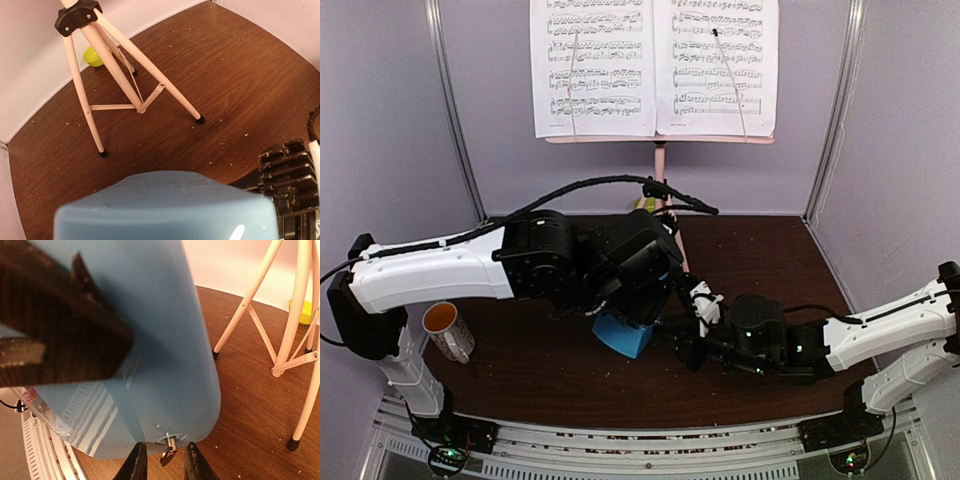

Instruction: Set up the instrument practice props

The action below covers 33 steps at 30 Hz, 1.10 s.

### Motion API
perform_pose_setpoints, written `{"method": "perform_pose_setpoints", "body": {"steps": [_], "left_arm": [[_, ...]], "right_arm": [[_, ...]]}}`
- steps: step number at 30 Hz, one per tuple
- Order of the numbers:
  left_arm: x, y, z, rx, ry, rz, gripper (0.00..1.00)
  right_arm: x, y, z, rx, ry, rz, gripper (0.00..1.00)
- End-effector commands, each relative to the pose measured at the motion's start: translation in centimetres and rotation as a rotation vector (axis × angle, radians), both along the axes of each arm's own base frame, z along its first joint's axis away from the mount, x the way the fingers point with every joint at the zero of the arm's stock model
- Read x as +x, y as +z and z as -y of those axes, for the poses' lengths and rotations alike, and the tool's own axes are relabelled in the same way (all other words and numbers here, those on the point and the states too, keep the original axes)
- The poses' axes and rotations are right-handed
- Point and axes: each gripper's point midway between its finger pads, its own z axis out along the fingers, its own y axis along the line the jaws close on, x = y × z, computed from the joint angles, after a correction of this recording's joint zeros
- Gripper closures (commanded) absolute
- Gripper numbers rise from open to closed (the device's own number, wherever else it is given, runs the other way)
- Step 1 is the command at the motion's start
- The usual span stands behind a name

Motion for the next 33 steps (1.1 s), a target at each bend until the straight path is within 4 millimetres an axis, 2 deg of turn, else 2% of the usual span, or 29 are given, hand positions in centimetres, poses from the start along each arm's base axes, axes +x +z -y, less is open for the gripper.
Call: {"method": "perform_pose_setpoints", "body": {"steps": [1,6,10,14,19,24,29,33], "left_arm": [[-0.2,4.7,0.7,-0.159,-0.035,0.063,0.72],[-0.3,5.0,1.0,-0.179,-0.042,0.064,0.72],[-0.4,5.4,1.3,-0.206,-0.053,0.074,0.73],[-0.4,5.3,1.1,-0.233,-0.049,0.090,0.73],[-0.4,5.1,0.3,-0.269,-0.036,0.115,0.75],[-0.7,5.2,0.1,-0.306,-0.075,0.187,0.75],[-1.1,5.4,-0.3,-0.289,-0.094,0.323,0.75],[-0.9,4.9,-0.3,-0.296,-0.091,0.358,0.75]], "right_arm": [[0.3,0.2,0.5,-0.007,-0.032,0.019,0.76],[0.1,0.0,0.4,-0.010,-0.012,0.014,0.86],[-0.2,0.5,0.3,0.010,-0.001,0.006,1.00],[0.3,1.4,1.1,0.049,-0.039,-0.021,1.00],[0.9,2.3,2.1,0.197,-0.026,-0.138,1.00],[0.4,3.3,1.5,0.329,0.071,-0.261,1.00],[0.7,4.6,1.1,0.476,0.124,-0.403,1.00],[1.0,5.7,0.6,0.561,0.151,-0.486,1.00]]}}
